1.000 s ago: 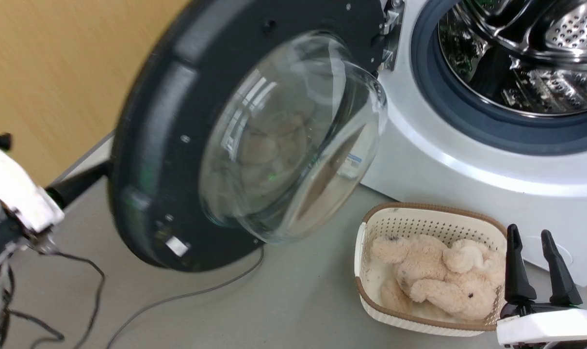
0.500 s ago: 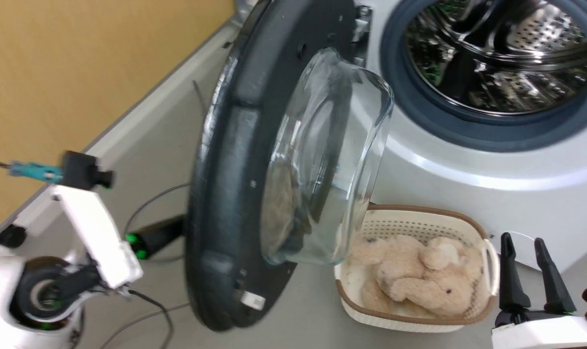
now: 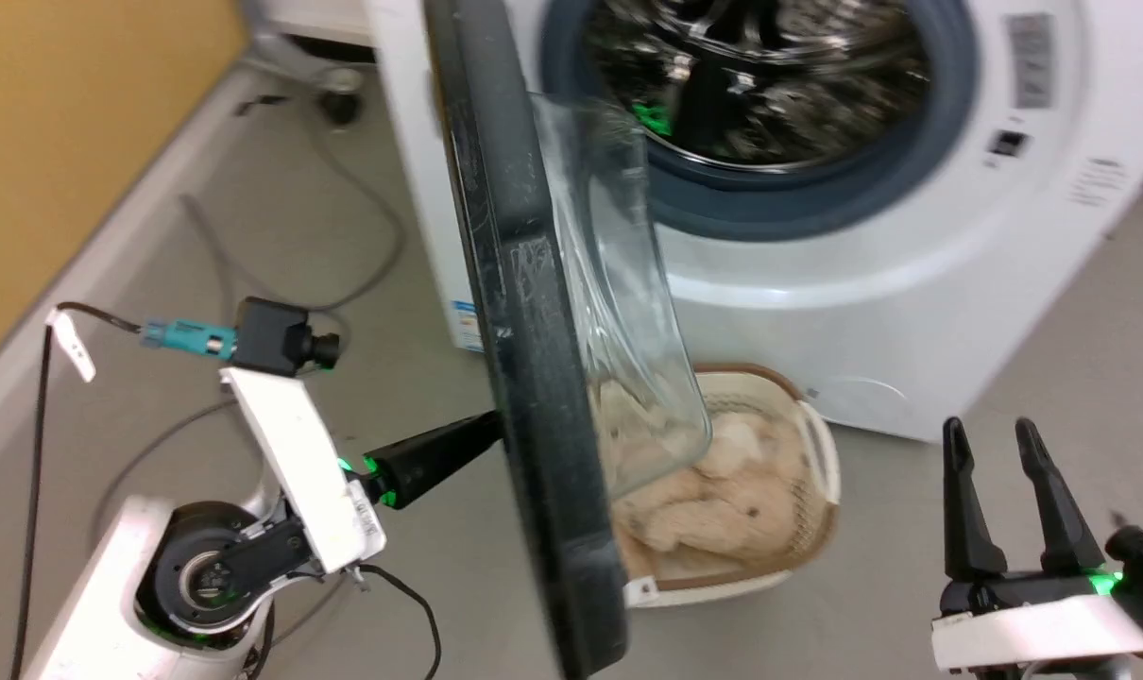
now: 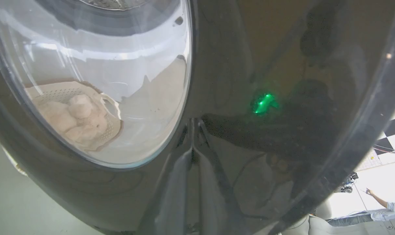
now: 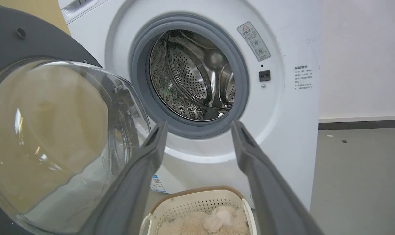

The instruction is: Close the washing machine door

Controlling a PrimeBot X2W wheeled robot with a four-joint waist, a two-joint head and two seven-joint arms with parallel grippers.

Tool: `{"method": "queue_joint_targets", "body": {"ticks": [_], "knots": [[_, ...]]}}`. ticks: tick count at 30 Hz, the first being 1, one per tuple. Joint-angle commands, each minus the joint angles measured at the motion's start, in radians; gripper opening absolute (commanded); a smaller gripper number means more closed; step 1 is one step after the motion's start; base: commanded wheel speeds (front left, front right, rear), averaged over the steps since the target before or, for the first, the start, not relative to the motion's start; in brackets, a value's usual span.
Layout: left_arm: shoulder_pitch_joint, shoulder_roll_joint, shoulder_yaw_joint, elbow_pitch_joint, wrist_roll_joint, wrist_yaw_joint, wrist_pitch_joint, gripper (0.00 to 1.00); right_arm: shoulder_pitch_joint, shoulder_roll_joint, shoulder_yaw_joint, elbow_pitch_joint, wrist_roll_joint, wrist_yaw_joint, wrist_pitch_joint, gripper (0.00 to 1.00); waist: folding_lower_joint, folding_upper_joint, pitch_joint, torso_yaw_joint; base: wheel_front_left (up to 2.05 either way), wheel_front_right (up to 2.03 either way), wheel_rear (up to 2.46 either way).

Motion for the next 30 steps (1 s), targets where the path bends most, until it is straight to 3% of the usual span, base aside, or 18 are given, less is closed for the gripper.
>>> {"method": "queue_joint_targets", "body": {"ticks": [1,14,30], "knots": [[-0.019,-0.009,-0.011,0.001,-0.007,-0.005,-0.005,0.0,-0.014,0.002,0.004,-0.011,-0.011,0.001,-0.005,1.0,0.0,-0.0001,0.021,-0.071,0.0,0.0,0.0],[-0.111,-0.038,-0.064,0.058,0.001,-0.005,-0.147,0.0,-0.038,0.002,0.004,-0.041,-0.032,0.001,-0.005,1.0,0.0,-0.0001,0.069,-0.274,0.0,0.0,0.0],[-0.32,-0.061,-0.228,0.28,0.155,-0.005,-0.56,0.0,-0.075,0.002,0.003,-0.037,-0.016,0.001,-0.005,1.0,0.0,-0.0001,0.133,-0.392,0.0,0.0,0.0]]}}
